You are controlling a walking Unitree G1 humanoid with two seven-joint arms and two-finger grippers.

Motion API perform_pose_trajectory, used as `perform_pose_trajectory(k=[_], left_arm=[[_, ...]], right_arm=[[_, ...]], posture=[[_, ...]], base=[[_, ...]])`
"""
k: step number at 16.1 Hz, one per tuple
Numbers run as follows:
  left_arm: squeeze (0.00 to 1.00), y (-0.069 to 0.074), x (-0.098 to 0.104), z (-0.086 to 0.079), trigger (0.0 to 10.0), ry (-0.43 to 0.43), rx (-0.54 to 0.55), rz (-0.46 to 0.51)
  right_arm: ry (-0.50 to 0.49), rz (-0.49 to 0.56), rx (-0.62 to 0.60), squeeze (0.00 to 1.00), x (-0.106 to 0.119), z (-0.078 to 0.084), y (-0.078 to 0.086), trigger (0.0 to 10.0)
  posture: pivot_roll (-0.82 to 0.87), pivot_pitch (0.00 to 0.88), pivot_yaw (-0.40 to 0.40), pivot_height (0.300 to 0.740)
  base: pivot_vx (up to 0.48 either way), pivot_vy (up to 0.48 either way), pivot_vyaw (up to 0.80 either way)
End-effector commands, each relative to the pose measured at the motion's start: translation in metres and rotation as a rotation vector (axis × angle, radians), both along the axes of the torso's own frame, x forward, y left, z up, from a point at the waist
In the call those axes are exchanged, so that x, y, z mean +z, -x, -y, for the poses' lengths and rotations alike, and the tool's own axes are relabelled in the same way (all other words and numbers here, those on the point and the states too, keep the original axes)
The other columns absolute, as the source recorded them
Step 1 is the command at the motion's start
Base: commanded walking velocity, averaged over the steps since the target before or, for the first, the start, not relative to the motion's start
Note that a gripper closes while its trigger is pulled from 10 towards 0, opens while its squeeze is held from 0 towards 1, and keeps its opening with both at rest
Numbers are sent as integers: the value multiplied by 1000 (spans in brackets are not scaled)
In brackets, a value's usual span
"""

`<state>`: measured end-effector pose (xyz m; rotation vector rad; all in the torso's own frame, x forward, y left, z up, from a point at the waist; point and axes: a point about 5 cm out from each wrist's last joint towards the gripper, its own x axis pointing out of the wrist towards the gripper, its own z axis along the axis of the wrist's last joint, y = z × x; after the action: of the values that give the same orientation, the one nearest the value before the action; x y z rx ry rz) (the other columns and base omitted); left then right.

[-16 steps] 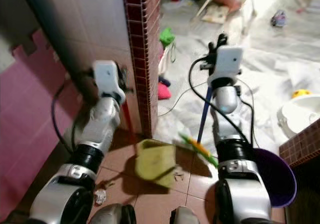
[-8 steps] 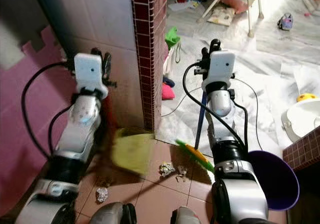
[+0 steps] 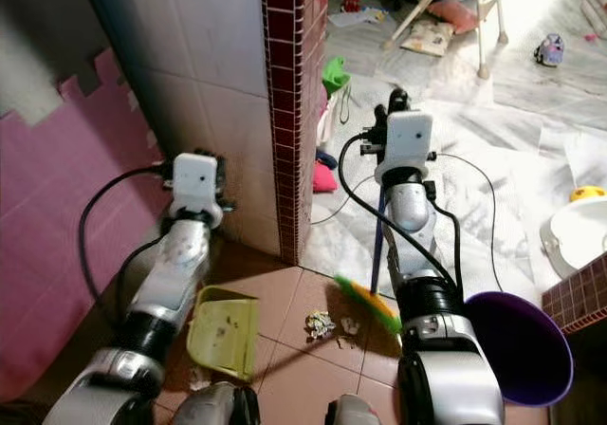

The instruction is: Sweep floor

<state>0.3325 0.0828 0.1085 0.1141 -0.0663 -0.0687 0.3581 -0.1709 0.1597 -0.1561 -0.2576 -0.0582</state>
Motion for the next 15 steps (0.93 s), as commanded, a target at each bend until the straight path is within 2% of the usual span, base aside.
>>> perform_pose_trajectory(k=[1, 2, 4, 5, 7, 8, 9, 11, 12, 13, 14, 15], left_arm=[[0, 0, -10, 10, 10000, 77, 6, -61], [0, 0, -13, 12, 10000, 103, 14, -85], [0, 3, -25, 23, 10000, 145, -4, -148], [0, 4, -27, 24, 10000, 146, -6, -155], [0, 6, -41, 29, 10000, 264, 7, -250], [0, 6, -42, 30, 10000, 269, 4, -253], [0, 5, -41, 41, 10000, 329, -35, -280], [0, 5, -41, 48, 10000, 356, -52, -298], [0, 5, -40, 50, 10000, 374, -51, -312], [0, 4, -40, 52, 10000, 388, -52, -319], [0, 3, -40, 52, 10000, 393, -54, -318], [0, 2, -38, 52, 10000, 402, -54, -311]], right_arm=[[-67, -6, -14, 0, 4, 1, -1, 10000], [-105, -38, -11, 0, 1, 1, -2, 10000], [-245, -156, -58, 0, -15, 6, -3, 10000], [-265, -167, -65, 0, -16, 6, -4, 10000], [-442, -279, -90, 0, -29, 6, -4, 10000], [-470, -295, -82, 0, -30, 5, -4, 10000], [-564, -335, -19, 0, -30, -1, -4, 10000], [-644, -314, 61, 0, -21, -6, -5, 10000], [-722, -218, 151, 0, -3, -10, -7, 10000], [-747, -180, 195, 0, 5, -11, -7, 10000], [-687, -151, 192, 0, 10, -8, -7, 10000], [-509, -107, 164, 0, 16, -1, -7, 10000]], posture=[[-138, 0, 18, 740], [-138, 0, 18, 740], [-155, 0, 18, 740], [-155, 0, 18, 740], [-171, 0, 16, 740], [-173, 0, 17, 740], [-176, 0, 15, 740], [-183, 0, 16, 740], [-186, 0, 17, 740], [-188, 0, 18, 740], [-189, 0, 17, 740], [-187, 0, 16, 740]], base=[[0, 0, 0], [0, 0, 0], [0, 0, 0], [0, 0, 0], [0, 0, 0], [0, 0, 0], [0, 0, 0], [0, 0, 0], [0, 0, 0], [0, 0, 0], [0, 0, 0], [0, 0, 0]])
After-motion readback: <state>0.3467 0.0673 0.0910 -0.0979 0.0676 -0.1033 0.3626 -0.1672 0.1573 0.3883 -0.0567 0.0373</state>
